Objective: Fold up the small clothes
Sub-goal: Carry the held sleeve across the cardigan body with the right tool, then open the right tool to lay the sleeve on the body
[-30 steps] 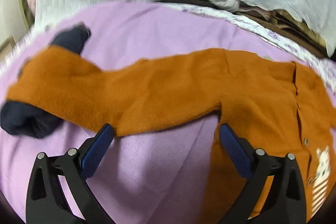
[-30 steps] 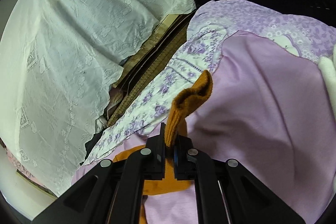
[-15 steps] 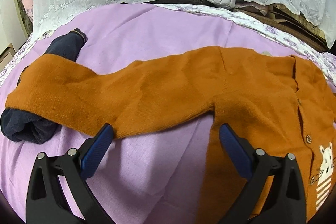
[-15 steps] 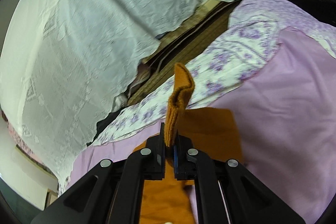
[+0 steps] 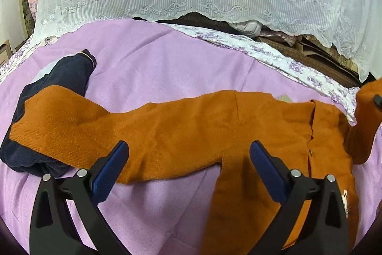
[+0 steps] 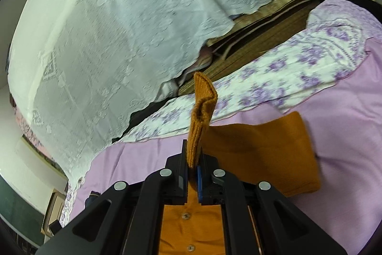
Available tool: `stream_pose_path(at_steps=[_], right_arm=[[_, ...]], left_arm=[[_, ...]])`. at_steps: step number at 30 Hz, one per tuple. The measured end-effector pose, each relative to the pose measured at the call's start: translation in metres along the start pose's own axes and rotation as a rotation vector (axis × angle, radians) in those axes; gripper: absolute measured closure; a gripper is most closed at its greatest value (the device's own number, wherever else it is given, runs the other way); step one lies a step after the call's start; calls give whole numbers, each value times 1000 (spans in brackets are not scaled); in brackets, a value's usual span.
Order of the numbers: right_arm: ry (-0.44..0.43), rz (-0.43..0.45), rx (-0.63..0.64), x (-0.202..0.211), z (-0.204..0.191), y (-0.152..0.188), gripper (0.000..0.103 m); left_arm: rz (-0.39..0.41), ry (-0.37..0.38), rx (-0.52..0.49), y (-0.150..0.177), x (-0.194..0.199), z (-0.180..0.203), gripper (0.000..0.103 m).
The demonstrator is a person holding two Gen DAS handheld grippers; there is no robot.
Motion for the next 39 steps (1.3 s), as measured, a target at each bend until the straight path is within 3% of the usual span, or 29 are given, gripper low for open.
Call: stream_pose_path(at_steps=[12,24,28,30,31,34,35,39], right_arm=[[-21,-125,83,-45,-42,53,97],[94,-264,220,-96,-41,112,97],[132,-341,293,-109,-42,128,86],[101,-357,307,-104,-46,128,71],[69,-368,310,-97,-49,126,70],[11,-338,358,-74,-59,118,70],[10,-283,396,-59,-61,110,70],[65,-144,421,-31,-48,76,71]], left_arm=[[-17,8,43,2,-4,-10,4],[-43,-3,33,5,-15,-8,4],[-49,-2,35,6,-17,-9,4],[-51,-6,32,6,-17,-9,4],[-51,-8,31,6,-18,-9,4],[-48,-16,28,6,-17,-9,4],[-48,-16,28,6,-17,-9,4],[-51,-23,19,7,-19,-7,4]])
Point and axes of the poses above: each gripper's, at about its wrist camera, not at the fingertips, and x roughly against the way its jaws point, z to its right, y to its underside, the point moved 1 cm from there along -x, roughly the way its jaws point, and after that the axes turned 10 degrees about -x, right-handed, at the moved point
